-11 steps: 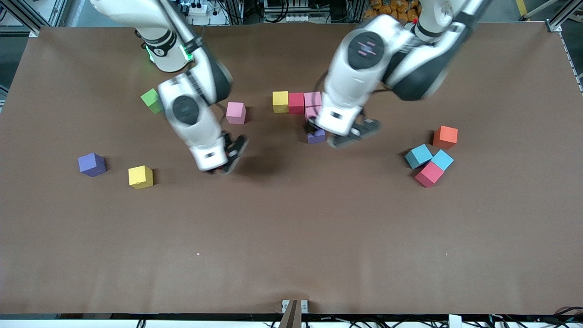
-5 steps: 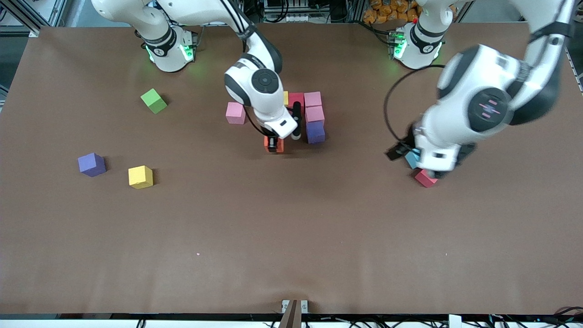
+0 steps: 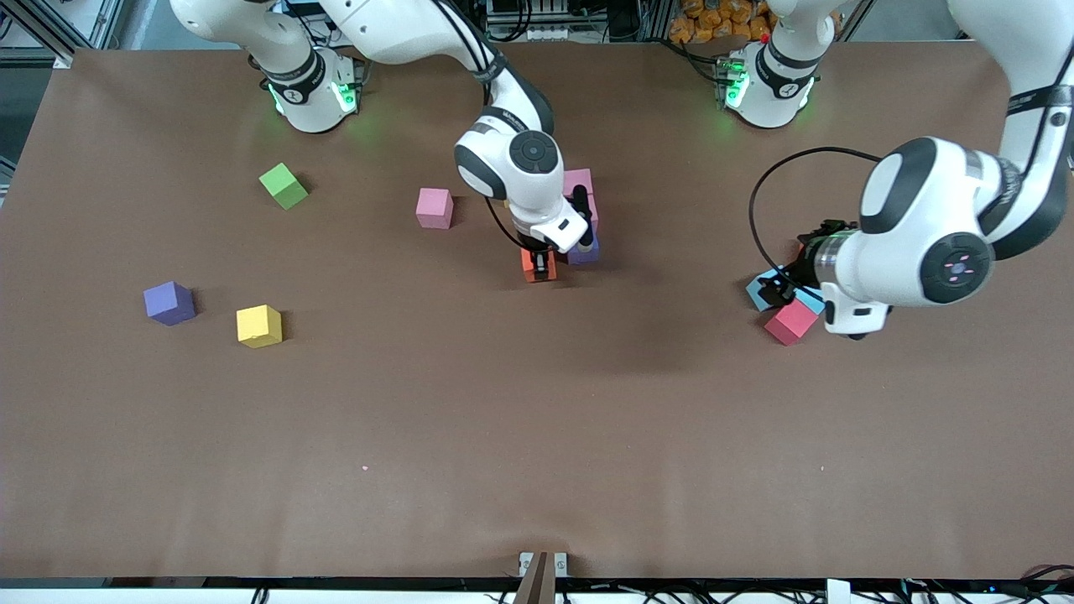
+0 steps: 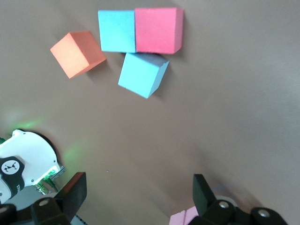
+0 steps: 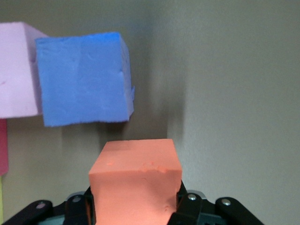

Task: Form number 2 with 11 blocks
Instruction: 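Place orange beside purple with the right gripper while the left gripper reaches cyan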

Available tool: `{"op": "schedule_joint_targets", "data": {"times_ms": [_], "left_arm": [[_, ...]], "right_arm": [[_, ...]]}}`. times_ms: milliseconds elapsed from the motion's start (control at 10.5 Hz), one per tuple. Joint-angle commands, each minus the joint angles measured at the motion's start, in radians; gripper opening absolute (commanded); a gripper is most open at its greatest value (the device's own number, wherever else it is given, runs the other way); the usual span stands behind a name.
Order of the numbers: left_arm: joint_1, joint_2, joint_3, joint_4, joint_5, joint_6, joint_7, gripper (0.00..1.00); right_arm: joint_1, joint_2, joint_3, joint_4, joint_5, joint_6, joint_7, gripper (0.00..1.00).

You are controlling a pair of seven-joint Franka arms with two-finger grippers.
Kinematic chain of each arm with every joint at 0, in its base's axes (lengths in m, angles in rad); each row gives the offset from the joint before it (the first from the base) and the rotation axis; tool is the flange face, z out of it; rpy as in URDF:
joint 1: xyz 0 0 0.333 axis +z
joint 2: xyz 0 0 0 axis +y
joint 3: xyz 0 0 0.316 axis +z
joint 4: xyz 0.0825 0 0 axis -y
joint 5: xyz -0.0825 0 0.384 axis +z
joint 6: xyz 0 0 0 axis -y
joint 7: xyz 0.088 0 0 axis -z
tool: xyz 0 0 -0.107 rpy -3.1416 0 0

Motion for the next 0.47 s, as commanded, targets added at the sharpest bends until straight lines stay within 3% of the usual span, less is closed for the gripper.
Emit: {"op": "schedule_joint_targets", "data": {"times_ms": [0, 380], "left_arm": [[0.013, -0.024, -0.006, -0.117, 0.035, 0.072, -0.013, 1.0], [0.034, -0.027, -0.009, -0.272, 0.138, 0.239, 0.045, 1.0]], "right_arm": [[0.019, 0.018, -0.005, 0.034, 0.009, -0.024, 0.014, 0.26], [0.039, 0.019, -0.005, 0.031, 0.012, -0.05, 0.029, 0.28]]}}
